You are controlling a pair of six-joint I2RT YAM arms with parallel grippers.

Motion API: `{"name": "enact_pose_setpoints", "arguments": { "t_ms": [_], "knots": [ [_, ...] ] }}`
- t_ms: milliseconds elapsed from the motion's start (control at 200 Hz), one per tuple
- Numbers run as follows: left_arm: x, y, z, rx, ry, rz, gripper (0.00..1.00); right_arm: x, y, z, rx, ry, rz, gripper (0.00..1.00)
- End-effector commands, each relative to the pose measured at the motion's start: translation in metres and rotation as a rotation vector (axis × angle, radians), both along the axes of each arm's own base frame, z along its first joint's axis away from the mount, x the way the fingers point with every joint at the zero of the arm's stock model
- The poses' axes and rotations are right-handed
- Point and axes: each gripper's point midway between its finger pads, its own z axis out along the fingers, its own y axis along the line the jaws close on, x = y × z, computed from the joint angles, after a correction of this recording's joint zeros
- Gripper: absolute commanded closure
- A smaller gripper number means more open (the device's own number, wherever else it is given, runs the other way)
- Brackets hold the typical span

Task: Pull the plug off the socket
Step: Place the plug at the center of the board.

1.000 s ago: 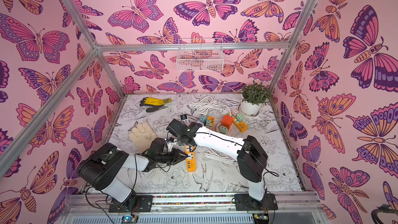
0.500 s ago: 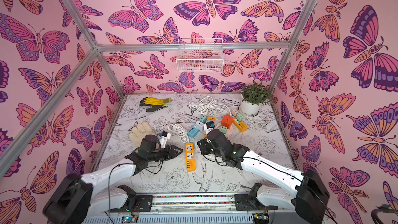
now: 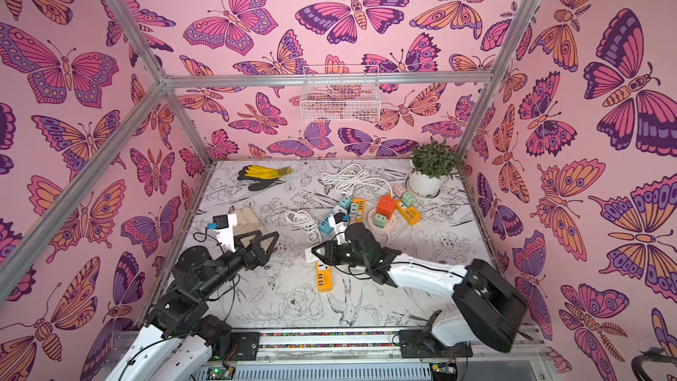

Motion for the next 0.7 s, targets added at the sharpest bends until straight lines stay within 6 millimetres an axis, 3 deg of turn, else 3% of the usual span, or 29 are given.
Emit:
{"name": "enact_pose_setpoints", "arguments": {
  "t_ms": [0,135,295,466,696],
  "knots": [
    [-0.001,0.005,-0.005,-0.003,0.045,0.027,0.01,0.007,0.053,0.015,0.107,0.021,0.012,0.69],
    [-0.005,0.01,0.001,-0.026,0.028,0.044,0.0,0.025,0.083,-0.027,0.001,0.119,-0.046,0.7],
    [-0.012,0.016,-0.001,-0.023,0.027,0.059,0.0,0.041,0.089,-0.07,-0.166,0.168,-0.125,0.69],
    [-0.013,0.019,-0.002,-0.024,0.023,0.076,0.01,0.048,0.11,-0.082,-0.182,0.186,-0.092,0.69],
    [-0.014,0.02,0.002,-0.027,0.013,0.072,0.01,0.055,0.16,-0.085,-0.146,0.21,-0.017,0.68]
  ]
}}
